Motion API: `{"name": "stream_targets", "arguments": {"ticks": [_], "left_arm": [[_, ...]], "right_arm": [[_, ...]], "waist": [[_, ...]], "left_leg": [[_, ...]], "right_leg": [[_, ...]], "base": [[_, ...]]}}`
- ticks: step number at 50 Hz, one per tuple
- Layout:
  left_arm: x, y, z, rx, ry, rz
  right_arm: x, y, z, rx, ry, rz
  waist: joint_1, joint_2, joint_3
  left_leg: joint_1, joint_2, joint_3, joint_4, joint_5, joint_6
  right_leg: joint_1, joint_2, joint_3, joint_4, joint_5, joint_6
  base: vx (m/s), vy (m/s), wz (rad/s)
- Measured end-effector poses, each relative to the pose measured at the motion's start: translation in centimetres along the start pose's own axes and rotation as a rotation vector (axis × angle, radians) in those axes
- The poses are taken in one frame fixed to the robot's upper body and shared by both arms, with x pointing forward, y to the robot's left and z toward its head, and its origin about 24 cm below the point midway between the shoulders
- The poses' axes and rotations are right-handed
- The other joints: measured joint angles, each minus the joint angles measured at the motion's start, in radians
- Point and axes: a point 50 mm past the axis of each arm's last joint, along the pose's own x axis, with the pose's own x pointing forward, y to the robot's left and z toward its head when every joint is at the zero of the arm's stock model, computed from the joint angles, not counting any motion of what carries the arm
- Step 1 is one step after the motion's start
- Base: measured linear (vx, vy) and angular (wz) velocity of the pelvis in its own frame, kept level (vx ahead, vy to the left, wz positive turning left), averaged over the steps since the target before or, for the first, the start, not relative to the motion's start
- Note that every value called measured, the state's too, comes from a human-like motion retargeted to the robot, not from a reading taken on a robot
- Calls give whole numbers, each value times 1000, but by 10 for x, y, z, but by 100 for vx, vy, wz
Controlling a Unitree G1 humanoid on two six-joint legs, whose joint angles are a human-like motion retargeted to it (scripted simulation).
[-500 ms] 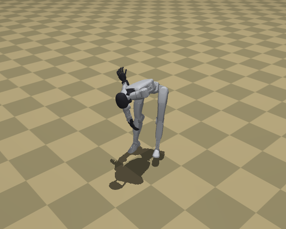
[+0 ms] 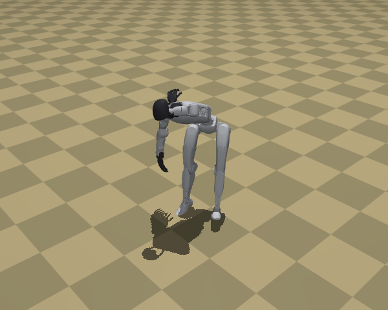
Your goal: In place motions
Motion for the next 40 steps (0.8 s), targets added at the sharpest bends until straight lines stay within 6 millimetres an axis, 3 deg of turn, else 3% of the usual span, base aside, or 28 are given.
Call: {"name": "stream_targets", "arguments": {"ticks": [6,11,20,24,28,34,40], "left_arm": [[-4,-10,-4,86,-29,-158],[-6,-15,0,176,-120,-241],[-12,-29,4,316,-211,-515],[-6,-26,16,292,-266,-493],[4,-15,29,255,-343,-378],[9,-10,26,289,-347,-375],[14,-5,26,346,-362,-374]], "right_arm": [[-18,18,-56,-47,114,77],[-33,37,-90,-132,203,153],[-58,76,-129,-264,289,334],[-72,98,-146,-227,351,388],[-101,120,-180,-148,490,423],[-164,133,-237,-53,797,420],[-193,138,-255,91,954,341]], "waist": [[-131,-17,0],[-246,-43,-17],[-335,-47,-189],[-348,-42,-280],[-327,-40,-384],[-312,-40,-499],[-382,-32,-537]], "left_leg": [[255,-24,-13,22,-72,6],[490,-32,-16,43,-156,17],[797,-30,19,44,-292,43],[912,-38,55,7,-323,45],[1008,-52,76,-29,-345,48],[1082,-58,106,-44,-368,49],[1112,-42,125,-55,-380,39]], "right_leg": [[248,-28,-24,20,-55,16],[476,-40,-66,34,-110,31],[752,-22,-66,36,-196,39],[830,-11,-43,27,-224,38],[889,2,4,10,-244,34],[935,19,53,-6,-252,24],[952,42,83,-13,-260,20]], "base": [[21,17,-2],[36,25,-23],[33,23,-41],[47,13,-69],[36,3,-87],[17,-3,-58],[3,2,-17]]}}
